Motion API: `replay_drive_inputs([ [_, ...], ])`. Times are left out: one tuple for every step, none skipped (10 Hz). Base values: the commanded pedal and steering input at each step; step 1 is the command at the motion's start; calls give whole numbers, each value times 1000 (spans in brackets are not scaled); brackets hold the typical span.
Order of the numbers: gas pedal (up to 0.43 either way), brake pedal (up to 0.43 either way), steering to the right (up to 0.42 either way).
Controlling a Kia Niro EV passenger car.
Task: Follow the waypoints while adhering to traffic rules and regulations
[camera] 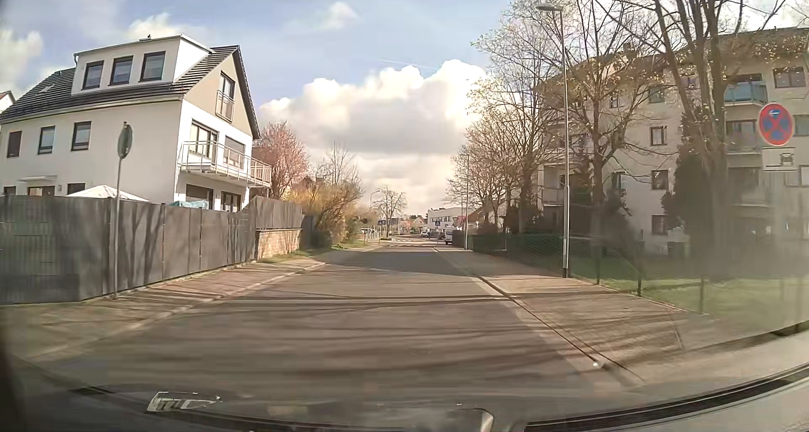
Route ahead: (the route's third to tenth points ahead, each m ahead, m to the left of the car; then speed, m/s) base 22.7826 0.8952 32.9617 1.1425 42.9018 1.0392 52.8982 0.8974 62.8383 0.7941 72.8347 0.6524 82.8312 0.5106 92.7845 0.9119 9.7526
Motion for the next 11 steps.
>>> replay_drive_inputs([
  [138,0,-5],
  [138,0,-5],
  [138,0,-5],
  [138,0,-5],
  [138,0,-5],
  [138,0,-5],
  [138,0,-5],
  [138,0,-5],
  [138,0,-6],
  [138,0,-6],
  [138,0,-6],
])
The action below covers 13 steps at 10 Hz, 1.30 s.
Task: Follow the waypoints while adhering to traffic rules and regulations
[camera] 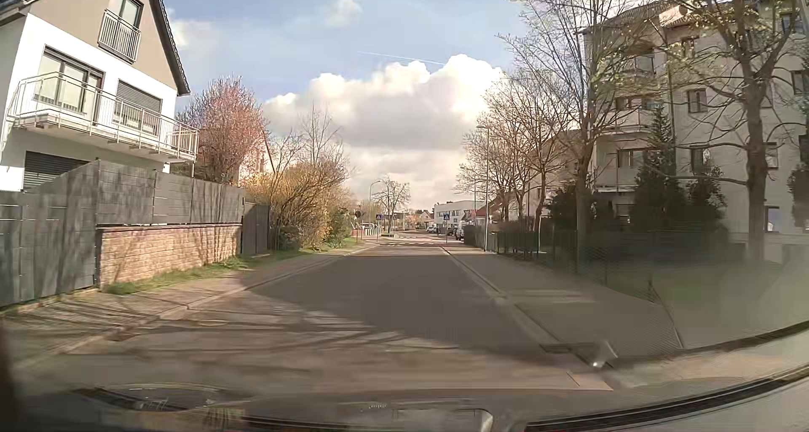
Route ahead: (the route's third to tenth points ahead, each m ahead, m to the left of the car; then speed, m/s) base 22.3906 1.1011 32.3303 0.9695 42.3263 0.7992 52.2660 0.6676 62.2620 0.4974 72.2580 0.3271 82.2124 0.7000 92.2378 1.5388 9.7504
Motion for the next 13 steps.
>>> replay_drive_inputs([
  [138,0,-6],
  [138,0,-6],
  [138,0,-4],
  [138,0,-2],
  [138,0,-3],
  [138,0,-3],
  [138,0,-2],
  [138,0,-2],
  [110,0,-3],
  [110,0,-3],
  [110,0,-1],
  [87,0,-1],
  [87,0,-1],
])
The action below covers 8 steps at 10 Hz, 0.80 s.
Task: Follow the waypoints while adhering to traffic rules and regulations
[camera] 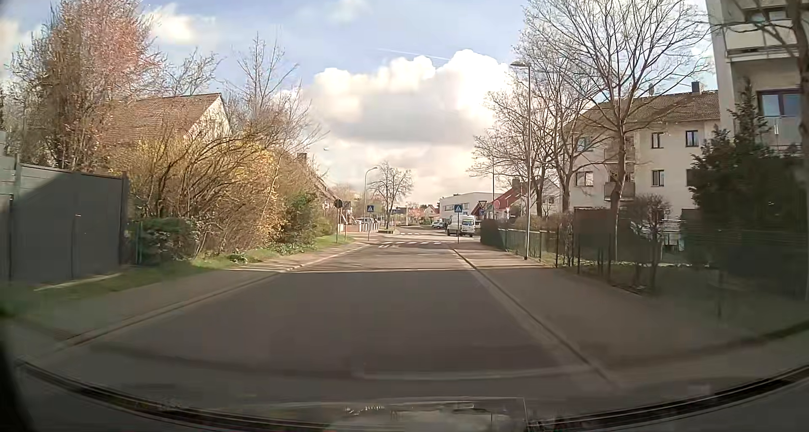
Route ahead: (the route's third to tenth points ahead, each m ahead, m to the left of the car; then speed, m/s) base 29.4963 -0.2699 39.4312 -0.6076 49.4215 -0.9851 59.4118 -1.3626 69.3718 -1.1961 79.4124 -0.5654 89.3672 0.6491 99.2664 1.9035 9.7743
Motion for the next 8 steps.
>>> replay_drive_inputs([
  [87,0,-1],
  [79,0,-1],
  [67,0,-1],
  [67,0,-1],
  [59,0,-1],
  [59,0,-1],
  [47,0,0],
  [47,0,0],
])
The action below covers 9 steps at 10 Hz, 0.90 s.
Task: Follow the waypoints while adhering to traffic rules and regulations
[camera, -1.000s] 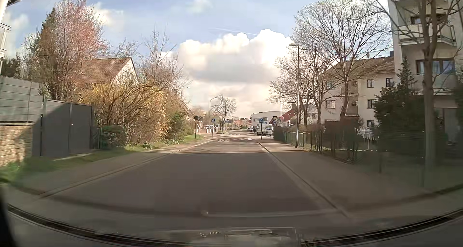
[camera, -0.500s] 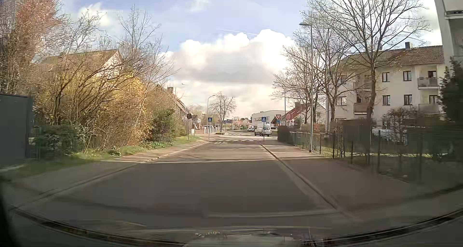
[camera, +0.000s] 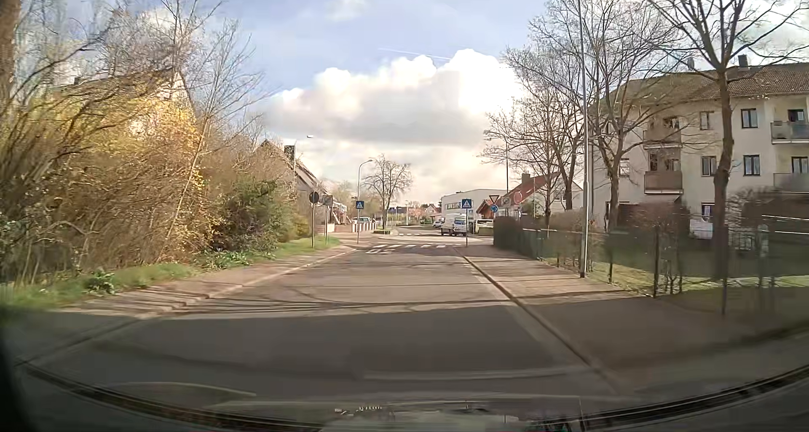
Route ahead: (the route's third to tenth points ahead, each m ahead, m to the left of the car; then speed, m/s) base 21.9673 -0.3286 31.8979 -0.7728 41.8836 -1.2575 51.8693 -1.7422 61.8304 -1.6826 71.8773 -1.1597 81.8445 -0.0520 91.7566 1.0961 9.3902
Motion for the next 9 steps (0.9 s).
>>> replay_drive_inputs([
  [47,0,0],
  [28,0,0],
  [8,0,0],
  [0,0,0],
  [0,0,0],
  [0,0,0],
  [0,0,0],
  [0,0,0],
  [0,0,0],
])
